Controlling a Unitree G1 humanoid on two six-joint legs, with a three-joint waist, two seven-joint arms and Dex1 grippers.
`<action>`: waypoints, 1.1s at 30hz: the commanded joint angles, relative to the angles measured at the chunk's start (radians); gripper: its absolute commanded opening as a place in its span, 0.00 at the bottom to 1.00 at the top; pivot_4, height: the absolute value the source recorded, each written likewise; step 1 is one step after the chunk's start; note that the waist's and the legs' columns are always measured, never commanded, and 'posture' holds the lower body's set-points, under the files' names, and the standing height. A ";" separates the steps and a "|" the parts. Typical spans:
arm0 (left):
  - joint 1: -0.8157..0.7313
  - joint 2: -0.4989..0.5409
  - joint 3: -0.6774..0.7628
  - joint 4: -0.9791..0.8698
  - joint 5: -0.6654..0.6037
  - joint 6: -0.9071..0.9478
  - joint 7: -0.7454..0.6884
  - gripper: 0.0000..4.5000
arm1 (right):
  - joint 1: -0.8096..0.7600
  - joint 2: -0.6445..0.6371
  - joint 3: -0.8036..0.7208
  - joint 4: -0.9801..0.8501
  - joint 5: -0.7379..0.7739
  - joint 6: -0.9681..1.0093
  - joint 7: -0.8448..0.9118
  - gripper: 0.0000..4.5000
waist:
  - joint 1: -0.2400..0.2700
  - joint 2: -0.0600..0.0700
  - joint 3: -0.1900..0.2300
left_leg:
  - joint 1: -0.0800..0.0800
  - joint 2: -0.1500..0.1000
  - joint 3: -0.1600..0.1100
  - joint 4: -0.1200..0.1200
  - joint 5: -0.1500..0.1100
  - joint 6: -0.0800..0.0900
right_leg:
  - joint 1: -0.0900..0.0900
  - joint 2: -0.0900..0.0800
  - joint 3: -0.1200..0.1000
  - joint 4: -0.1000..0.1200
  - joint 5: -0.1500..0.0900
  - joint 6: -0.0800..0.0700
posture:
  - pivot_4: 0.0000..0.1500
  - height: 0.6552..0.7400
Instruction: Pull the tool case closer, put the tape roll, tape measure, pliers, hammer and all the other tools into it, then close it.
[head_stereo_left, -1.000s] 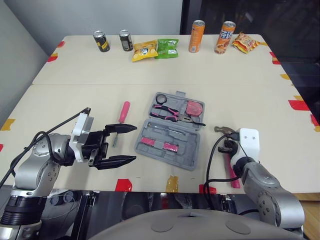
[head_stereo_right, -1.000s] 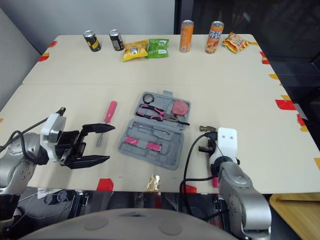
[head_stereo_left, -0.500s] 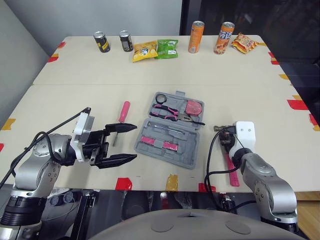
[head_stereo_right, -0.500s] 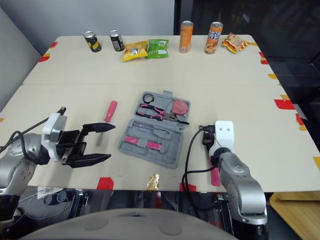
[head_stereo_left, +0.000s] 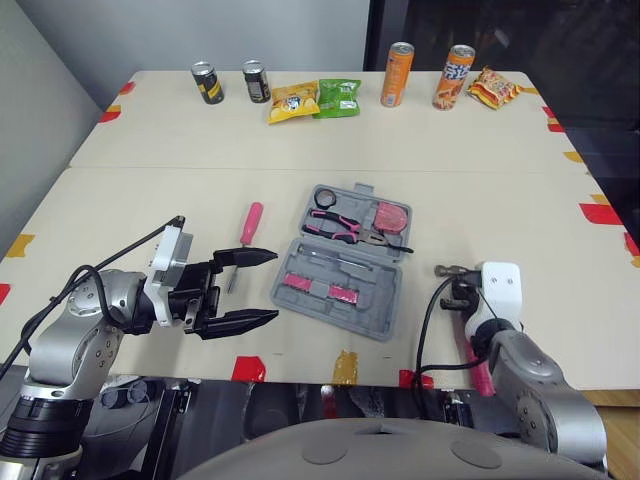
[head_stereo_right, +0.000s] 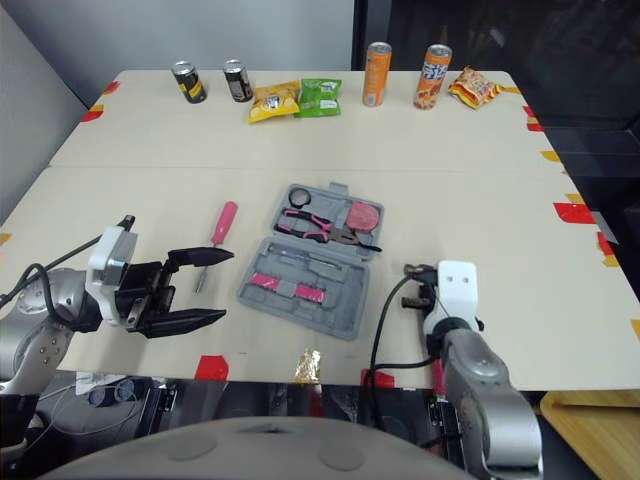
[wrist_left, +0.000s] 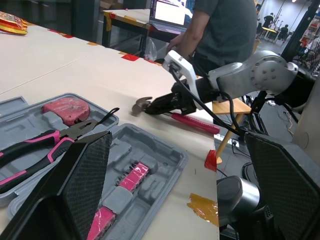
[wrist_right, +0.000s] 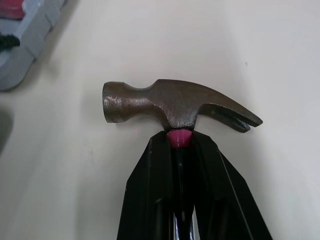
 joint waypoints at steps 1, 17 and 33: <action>0.006 0.016 0.008 -0.044 -0.022 0.011 0.002 1.00 | 0.077 0.027 0.028 -0.063 -0.020 0.010 -0.033 0.01 | 0.001 0.000 0.000 | 0.000 0.000 0.000 -0.001 0.000 0.000 | 0.000 0.000 0.000 0.000 0.000 0.000 | 1.00 1.00; -0.010 0.021 -0.012 -0.083 -0.049 0.097 0.031 1.00 | 0.016 -0.501 -0.291 -0.174 0.361 0.224 0.532 0.91 | -0.008 0.002 0.001 | 0.001 -0.002 -0.002 0.001 -0.001 0.001 | 0.003 -0.001 0.000 0.000 0.001 0.003 | 1.00 1.00; 0.040 0.017 -0.013 -0.089 -0.032 0.035 0.025 1.00 | -0.019 -1.017 -0.157 0.128 0.140 -0.488 1.113 0.91 | 0.012 0.002 0.001 | 0.000 0.000 -0.002 0.004 0.004 0.015 | 0.005 -0.001 -0.002 -0.002 0.000 0.000 | 1.00 1.00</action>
